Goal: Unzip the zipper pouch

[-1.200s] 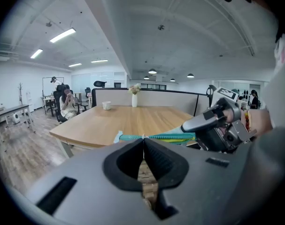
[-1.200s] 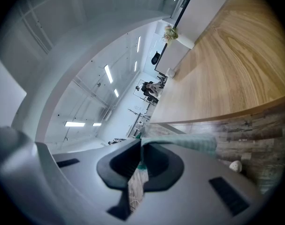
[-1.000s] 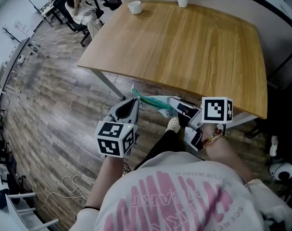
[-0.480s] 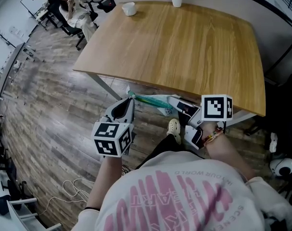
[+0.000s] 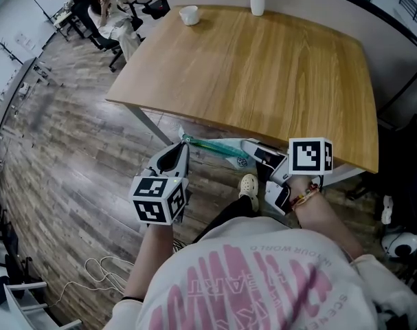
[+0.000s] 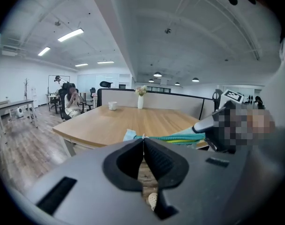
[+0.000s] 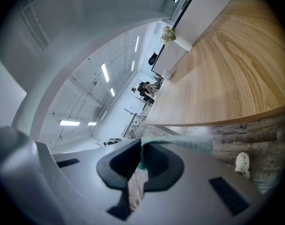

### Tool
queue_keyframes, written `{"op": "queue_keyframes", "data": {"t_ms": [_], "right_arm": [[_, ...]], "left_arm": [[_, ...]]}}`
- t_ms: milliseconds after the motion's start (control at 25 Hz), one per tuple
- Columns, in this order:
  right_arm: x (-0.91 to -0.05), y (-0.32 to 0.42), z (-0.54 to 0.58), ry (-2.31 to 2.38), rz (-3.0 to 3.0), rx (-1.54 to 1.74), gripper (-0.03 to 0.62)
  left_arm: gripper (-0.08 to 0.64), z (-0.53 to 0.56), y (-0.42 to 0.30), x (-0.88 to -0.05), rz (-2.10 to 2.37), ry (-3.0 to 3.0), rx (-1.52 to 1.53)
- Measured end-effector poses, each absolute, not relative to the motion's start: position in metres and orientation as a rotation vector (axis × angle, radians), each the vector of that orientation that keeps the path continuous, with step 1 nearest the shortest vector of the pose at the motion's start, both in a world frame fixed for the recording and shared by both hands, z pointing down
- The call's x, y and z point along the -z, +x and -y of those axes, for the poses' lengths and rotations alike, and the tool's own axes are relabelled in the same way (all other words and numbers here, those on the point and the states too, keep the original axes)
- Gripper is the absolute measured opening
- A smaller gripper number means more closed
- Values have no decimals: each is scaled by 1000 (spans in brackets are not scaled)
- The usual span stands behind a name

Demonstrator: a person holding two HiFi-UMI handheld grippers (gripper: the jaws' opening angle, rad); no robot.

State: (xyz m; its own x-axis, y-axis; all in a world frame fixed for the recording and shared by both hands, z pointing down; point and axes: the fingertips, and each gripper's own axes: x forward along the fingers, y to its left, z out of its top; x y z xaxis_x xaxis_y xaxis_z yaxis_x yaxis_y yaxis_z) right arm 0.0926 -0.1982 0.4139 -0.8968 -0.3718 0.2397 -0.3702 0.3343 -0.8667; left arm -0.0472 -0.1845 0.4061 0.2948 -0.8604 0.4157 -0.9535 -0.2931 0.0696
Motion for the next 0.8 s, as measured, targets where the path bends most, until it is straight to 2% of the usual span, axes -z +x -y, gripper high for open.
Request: {"op": "queue_keyframes", "data": {"t_ms": [800], "right_arm": [[-408, 74, 209, -815, -2464, 1656, 9]], "left_arm": [[15, 208, -88, -412, 1589, 2273, -408]]}}
